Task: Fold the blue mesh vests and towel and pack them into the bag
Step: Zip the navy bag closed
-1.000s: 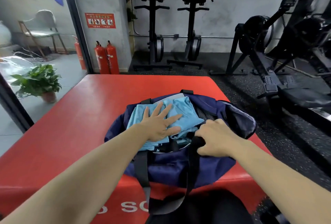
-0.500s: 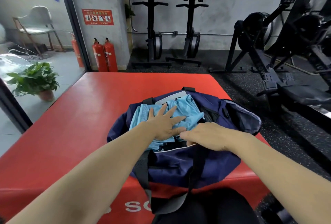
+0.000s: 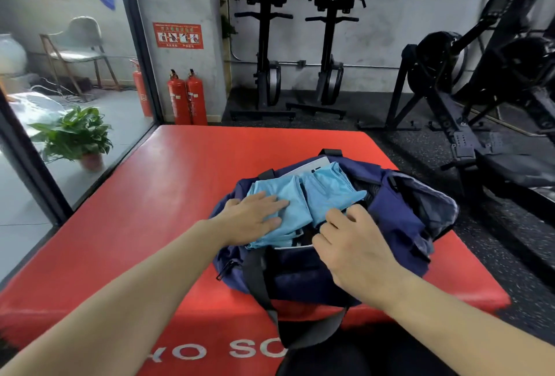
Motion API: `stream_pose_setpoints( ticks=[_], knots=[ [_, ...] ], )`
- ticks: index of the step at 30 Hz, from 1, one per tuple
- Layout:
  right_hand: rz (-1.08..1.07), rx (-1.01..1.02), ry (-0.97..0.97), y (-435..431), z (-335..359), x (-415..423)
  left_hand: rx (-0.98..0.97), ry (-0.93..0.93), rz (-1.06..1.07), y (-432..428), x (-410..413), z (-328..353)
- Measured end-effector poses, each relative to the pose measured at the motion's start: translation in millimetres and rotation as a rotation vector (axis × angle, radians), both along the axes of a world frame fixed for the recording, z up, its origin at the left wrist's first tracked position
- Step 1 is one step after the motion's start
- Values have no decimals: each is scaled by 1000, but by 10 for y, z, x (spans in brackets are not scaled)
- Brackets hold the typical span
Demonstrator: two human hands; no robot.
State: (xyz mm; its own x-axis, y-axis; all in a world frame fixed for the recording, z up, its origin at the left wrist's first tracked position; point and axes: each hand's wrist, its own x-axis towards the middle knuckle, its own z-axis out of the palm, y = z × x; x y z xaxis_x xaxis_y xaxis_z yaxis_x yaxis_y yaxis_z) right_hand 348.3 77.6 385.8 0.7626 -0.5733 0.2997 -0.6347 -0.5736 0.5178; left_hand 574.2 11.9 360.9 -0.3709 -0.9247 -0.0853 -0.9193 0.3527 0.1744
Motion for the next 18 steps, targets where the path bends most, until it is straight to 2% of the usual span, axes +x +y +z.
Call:
stream_pose_setpoints(
  ticks=[3,5,9,13,15,18],
  knots=[
    [78,-127,-158,64,-105,-49,-45,-68,23,-93,-153,-62],
    [94,-172,-192,83,-125,-57,-39,-68,33,-106,-207,-64],
    [75,-116,-129,156,-161,12,0,-11,43,-45,-182,-71],
    [-35,2,30,182,-222,322,34,48,64,-5,-174,-64],
    [-21,-25,87,174,-248,475,43,60,66,1,-164,-62],
    [95,-161,-25,229,-172,542,55,25,74,-19,-160,-62]
  ],
)
